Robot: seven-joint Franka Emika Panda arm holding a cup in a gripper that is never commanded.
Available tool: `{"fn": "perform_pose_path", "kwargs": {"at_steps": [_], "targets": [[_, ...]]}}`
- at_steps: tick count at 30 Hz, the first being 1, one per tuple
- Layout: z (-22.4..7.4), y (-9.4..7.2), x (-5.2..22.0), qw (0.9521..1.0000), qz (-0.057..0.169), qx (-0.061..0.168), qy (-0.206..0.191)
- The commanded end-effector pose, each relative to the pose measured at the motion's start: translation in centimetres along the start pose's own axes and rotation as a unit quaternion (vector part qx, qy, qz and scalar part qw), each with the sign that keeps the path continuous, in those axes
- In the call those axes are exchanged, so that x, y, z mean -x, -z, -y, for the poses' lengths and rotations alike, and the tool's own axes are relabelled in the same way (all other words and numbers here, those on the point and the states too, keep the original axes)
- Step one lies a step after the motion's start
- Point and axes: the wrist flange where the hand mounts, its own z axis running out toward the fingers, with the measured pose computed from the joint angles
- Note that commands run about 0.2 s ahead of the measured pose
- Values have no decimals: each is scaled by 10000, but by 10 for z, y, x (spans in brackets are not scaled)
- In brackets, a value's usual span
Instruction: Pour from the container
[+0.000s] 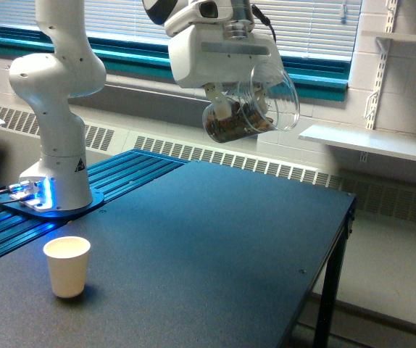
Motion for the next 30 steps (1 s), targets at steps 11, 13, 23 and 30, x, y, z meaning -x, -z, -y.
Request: {"fn": "perform_pose_path", "kwargs": {"at_steps": [11, 13, 23, 30], "targets": [[2, 96, -21, 9964, -529, -647, -105], [0, 95, -20, 9967, -518, -622, -108], [-12, 85, -4, 9978, -407, -507, -124], [-29, 85, 19, 9984, -373, -421, -50]]}}
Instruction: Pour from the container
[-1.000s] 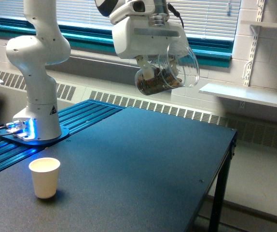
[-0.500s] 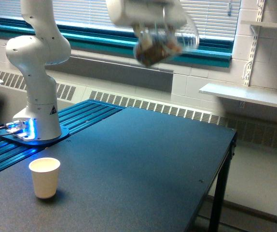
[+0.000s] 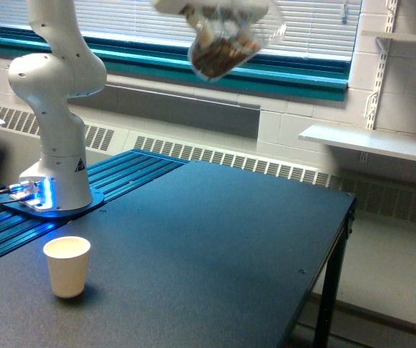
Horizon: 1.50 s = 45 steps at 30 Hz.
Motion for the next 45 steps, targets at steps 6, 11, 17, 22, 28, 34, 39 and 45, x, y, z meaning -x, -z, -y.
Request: {"fn": "perform_pose_path", "kwargs": {"at_steps": [6, 11, 17, 22, 28, 34, 39, 45], "targets": [[-29, 5, 40, 9999, 76, 133, 23], [-46, 7, 51, 9997, 79, 243, -14], [-70, 7, 66, 9991, 100, 394, -72], [-97, 6, 76, 9982, 167, 548, -176], [-132, -2, 90, 9964, 266, 735, -334], [-152, -7, 104, 9951, 446, 759, -458], [-169, -11, 110, 9935, 543, 829, -562], [-187, -18, 116, 9917, 626, 945, -615]]}}
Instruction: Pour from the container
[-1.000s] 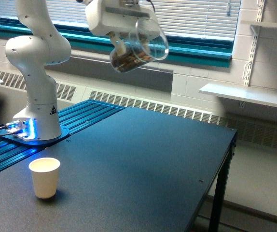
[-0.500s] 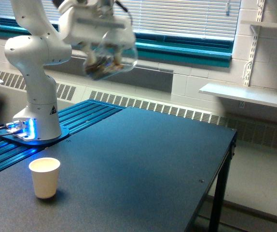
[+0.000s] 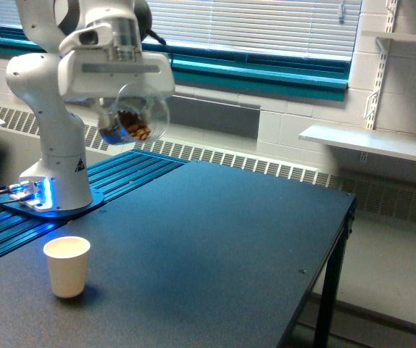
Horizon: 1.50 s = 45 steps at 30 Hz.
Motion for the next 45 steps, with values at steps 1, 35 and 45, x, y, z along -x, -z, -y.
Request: {"fn": "perform_pose_path", "kwargs": {"at_steps": [1, 35, 45], "targets": [[-14, -2, -1, 10000, -2, -6, -69], [-107, -52, 31, 9951, 599, 342, -713], [-117, -73, 42, 9921, 868, 386, -820]]}}
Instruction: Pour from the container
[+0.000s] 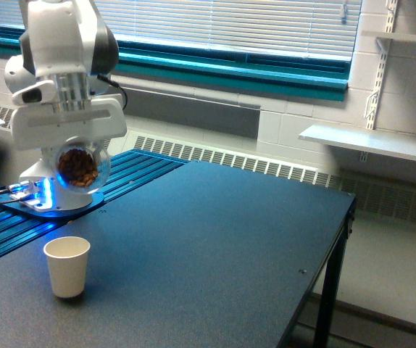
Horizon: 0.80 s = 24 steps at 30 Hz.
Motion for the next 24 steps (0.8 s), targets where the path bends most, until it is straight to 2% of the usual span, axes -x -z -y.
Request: {"fn": "perform_pose_path", "kwargs": {"at_steps": [1, 14, 24], "targets": [[-6, -18, 12, 9998, 181, 48, 117], [-16, -42, 29, 9984, 418, 284, 237], [-28, -49, 17, 9984, 396, 380, 110]]}}
